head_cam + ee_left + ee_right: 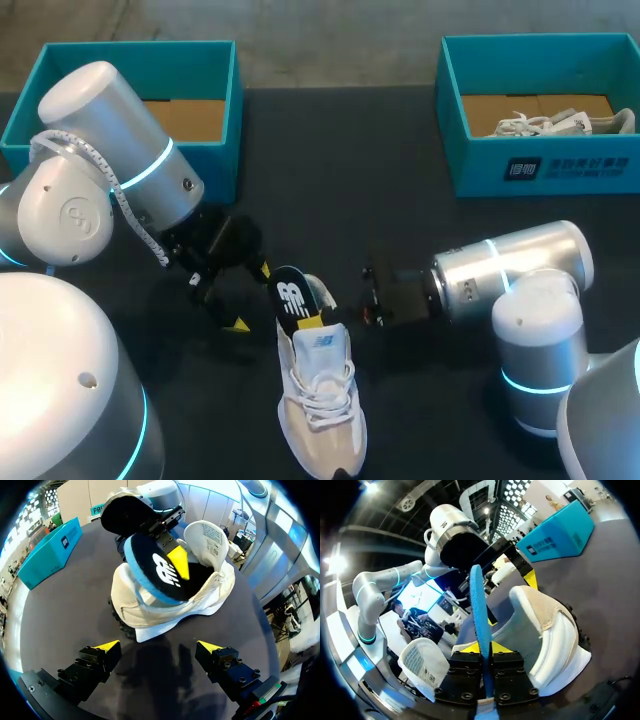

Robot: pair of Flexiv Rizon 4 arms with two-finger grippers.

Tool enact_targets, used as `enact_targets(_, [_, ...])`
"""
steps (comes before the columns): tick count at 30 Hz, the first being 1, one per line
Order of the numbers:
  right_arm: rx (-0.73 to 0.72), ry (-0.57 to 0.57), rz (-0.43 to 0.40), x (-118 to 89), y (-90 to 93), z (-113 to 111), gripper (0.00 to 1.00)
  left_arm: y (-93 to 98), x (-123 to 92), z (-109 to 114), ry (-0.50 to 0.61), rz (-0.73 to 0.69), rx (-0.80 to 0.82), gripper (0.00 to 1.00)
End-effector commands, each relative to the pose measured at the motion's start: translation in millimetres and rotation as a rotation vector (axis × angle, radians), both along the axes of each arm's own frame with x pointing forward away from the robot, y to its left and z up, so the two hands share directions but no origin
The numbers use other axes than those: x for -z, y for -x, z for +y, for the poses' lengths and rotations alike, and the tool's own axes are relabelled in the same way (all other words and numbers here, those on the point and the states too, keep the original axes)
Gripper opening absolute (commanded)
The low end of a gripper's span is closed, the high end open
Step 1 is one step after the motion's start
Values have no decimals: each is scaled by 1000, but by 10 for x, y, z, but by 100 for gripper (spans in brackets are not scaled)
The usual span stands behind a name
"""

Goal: Take the shoe out of the shoebox, open the shoe tongue, remove and reinsert the insole, then place the shoe into the shoebox

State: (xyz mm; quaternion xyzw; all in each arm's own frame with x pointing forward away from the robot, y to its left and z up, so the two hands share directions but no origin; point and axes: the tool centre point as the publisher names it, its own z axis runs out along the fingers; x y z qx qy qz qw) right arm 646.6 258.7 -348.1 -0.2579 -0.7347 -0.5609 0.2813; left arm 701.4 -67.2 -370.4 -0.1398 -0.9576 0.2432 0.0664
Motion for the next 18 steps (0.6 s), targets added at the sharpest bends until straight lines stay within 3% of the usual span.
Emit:
enact_targets(1, [0,-9,-26,-53,13,13,49,5,0,-1,-2,-1,0,100])
enact_targets(4, [0,-19,-53,-118,-10,39,62,5,0,-1,-2,-1,0,100])
enact_targets(6, [-1,-24,-63,-143,-25,51,62,5,0,-1,-2,-1,0,100])
enact_targets(15, [-7,-33,-76,-180,-109,108,46,5,0,-1,-2,-1,0,100])
enact_targets(18, [-6,-36,-74,-175,-125,114,35,5,0,-1,-2,-1,0,100])
